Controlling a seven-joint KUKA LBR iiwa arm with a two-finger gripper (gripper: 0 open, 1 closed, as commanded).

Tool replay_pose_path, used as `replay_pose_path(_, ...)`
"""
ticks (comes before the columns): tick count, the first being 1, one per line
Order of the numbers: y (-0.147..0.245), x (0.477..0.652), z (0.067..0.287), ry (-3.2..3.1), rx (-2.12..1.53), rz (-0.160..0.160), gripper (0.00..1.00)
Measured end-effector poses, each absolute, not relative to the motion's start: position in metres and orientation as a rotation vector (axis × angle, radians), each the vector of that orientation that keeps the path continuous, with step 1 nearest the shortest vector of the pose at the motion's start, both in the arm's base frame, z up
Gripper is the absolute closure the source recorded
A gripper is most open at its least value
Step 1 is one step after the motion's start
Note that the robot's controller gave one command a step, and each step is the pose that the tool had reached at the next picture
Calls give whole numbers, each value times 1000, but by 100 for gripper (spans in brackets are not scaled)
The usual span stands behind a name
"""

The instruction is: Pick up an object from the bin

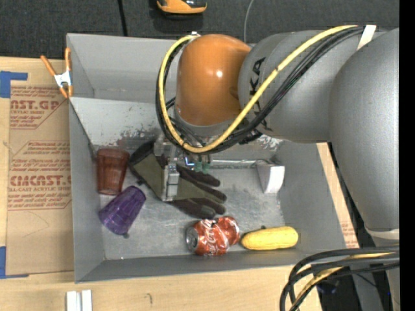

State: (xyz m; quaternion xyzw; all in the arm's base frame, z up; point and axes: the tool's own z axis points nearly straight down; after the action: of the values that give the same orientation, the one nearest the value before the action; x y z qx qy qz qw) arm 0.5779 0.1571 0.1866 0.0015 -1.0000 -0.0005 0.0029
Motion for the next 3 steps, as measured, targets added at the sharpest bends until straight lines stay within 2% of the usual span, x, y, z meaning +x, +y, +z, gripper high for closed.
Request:
replay_pose_path(1, 156, 579, 192, -3143, 2, -3, 0)
replay_pose_path(2, 133, 578, 125, -3147, 72, -2, 0)
replay_pose_path(3, 131, 581, 90, -3137, 129, 2, 0)
